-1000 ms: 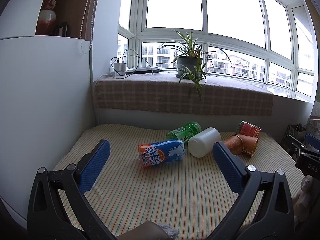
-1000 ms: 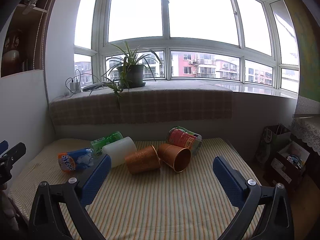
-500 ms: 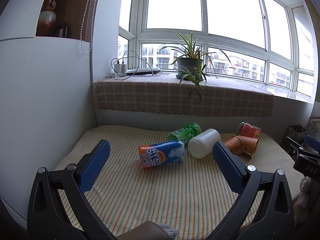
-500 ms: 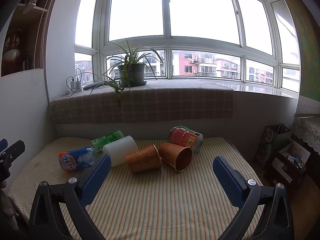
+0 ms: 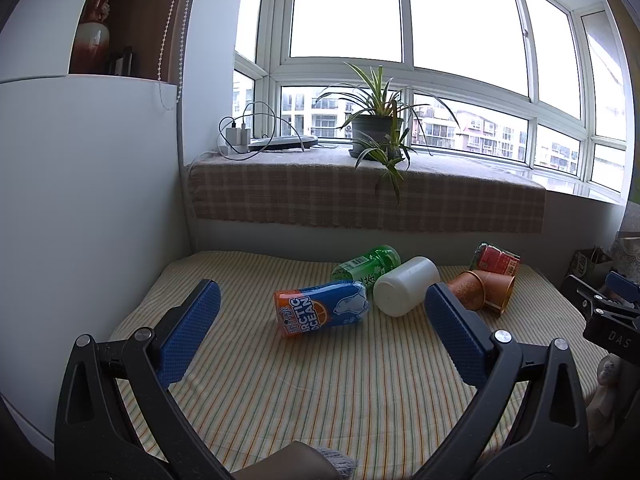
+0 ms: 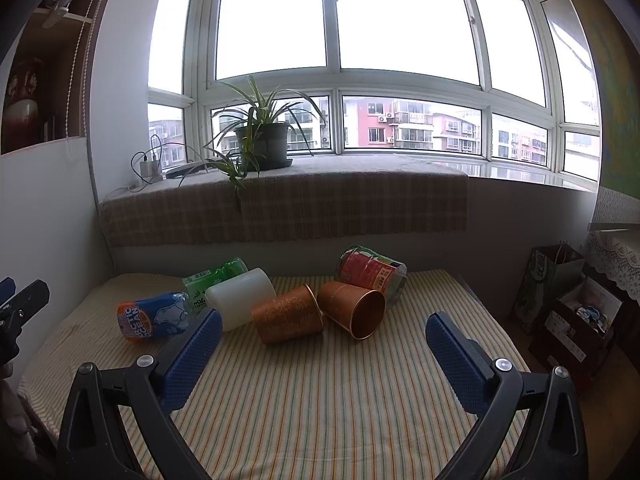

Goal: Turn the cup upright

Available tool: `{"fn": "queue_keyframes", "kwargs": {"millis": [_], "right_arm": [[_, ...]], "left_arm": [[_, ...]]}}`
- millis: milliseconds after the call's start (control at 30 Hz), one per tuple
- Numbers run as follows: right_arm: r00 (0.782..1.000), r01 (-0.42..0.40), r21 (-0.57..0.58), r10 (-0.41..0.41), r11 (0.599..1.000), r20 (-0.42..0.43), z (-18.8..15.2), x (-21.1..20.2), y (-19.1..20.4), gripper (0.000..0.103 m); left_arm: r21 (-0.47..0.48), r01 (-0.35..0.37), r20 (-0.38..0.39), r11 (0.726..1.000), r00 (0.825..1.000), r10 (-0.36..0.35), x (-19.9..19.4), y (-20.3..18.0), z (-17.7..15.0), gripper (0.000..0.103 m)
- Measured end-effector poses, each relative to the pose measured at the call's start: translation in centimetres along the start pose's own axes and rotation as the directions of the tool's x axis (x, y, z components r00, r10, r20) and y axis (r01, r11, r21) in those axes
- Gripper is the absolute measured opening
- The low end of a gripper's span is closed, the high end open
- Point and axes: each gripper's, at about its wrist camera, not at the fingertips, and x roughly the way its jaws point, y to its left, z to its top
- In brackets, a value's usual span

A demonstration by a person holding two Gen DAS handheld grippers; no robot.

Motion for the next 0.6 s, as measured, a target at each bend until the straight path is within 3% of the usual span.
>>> {"fn": "queue_keyframes", "kwargs": {"millis": [600], "right_arm": [[1.000,0.003,0.013,-0.003,1.000,-0.017,-0.17,0.10,-0.55,0.103]], "left_arm": [[0.019,0.018,-0.002,1.000,1.000,-0.018,0.25,-0.89,-0.33,0.103]]}}
